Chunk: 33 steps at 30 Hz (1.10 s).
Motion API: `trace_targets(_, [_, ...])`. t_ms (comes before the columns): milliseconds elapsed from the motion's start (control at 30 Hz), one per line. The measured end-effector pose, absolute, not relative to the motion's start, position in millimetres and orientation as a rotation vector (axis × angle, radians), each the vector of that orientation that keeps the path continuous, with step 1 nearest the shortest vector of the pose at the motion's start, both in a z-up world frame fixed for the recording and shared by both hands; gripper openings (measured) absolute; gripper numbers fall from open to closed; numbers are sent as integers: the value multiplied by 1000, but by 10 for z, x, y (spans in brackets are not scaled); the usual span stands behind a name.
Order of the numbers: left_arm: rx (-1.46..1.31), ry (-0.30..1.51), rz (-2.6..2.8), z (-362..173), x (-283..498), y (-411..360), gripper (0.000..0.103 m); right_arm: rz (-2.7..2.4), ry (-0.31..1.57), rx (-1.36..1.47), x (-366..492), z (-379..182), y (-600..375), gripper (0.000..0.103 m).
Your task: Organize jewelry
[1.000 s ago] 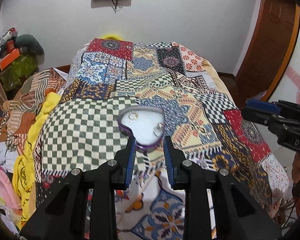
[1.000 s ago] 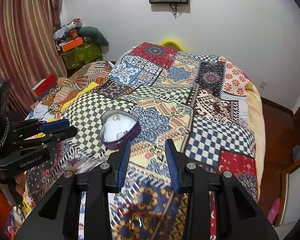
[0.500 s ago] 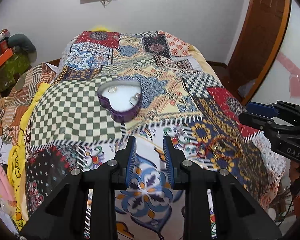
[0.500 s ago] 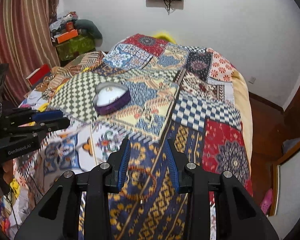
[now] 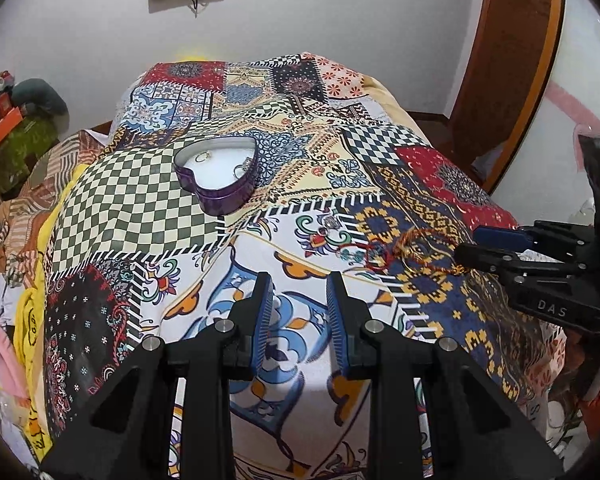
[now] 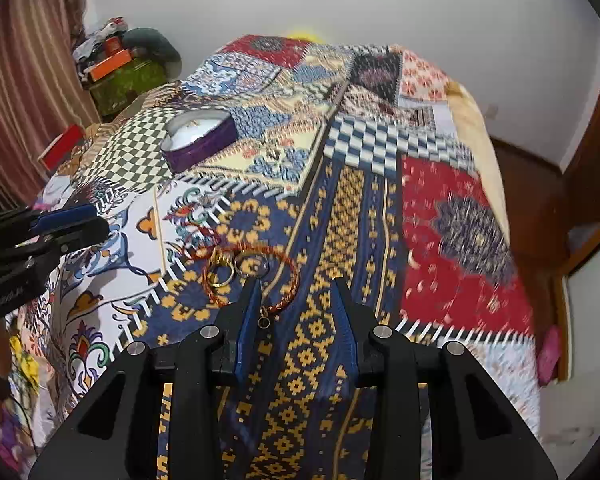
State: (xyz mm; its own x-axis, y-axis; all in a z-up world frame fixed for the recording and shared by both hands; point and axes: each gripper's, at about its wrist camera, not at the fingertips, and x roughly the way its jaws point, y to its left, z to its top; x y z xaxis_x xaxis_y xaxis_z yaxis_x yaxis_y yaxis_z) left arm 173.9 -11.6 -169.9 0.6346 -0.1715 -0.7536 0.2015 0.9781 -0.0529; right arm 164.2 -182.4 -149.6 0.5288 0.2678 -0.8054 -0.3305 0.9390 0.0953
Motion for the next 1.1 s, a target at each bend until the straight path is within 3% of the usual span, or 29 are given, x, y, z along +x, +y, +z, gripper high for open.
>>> trace_targets(500, [-16, 886, -207, -1882, 1807, -113, 27, 427, 987, 54, 1701, -1594, -1810, 32])
trace_targets(700, [-23, 883, -195, -1903, 1835, -63, 27, 437, 995, 54, 1740, -1697, -1759, 9])
trace_targets(1100, [-22, 879, -193, -1888, 1914, -74, 27, 409, 900, 62, 1759, -1457, -1846, 3])
